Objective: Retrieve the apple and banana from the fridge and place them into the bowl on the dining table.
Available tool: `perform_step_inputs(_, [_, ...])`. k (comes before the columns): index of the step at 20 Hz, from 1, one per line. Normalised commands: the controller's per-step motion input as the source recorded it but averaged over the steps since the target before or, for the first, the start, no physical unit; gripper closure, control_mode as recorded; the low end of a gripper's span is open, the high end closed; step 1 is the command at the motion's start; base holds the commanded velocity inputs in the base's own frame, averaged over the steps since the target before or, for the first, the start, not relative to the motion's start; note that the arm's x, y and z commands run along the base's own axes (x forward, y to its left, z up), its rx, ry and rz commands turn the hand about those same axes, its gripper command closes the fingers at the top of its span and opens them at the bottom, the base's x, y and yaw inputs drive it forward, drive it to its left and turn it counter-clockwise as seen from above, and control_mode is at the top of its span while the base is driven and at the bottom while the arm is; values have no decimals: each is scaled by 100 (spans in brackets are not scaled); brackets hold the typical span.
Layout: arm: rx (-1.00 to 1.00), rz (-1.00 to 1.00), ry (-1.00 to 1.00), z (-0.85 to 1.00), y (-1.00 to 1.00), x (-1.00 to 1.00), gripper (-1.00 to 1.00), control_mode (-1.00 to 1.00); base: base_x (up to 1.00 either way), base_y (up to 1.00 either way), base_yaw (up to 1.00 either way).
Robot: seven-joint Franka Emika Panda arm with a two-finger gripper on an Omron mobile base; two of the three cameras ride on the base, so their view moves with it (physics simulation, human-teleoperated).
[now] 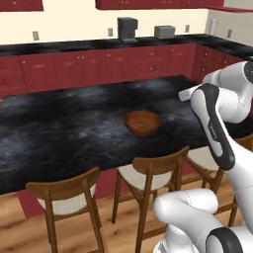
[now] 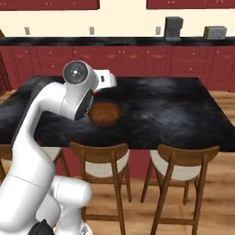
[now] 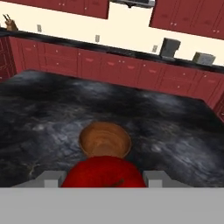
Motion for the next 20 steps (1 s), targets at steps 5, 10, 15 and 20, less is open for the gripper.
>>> perform_step_inputs(5, [0,0,0,0,0,0,100,100,43,-2,39])
perform_step_inputs(10, [0,0,0,0,0,0,100,100,35,-15,40])
perform_step_inputs(15, [0,0,0,0,0,0,100,100,47,-41,35])
perform_step_inputs(20, [0,0,0,0,0,0,100,100,53,-70,19])
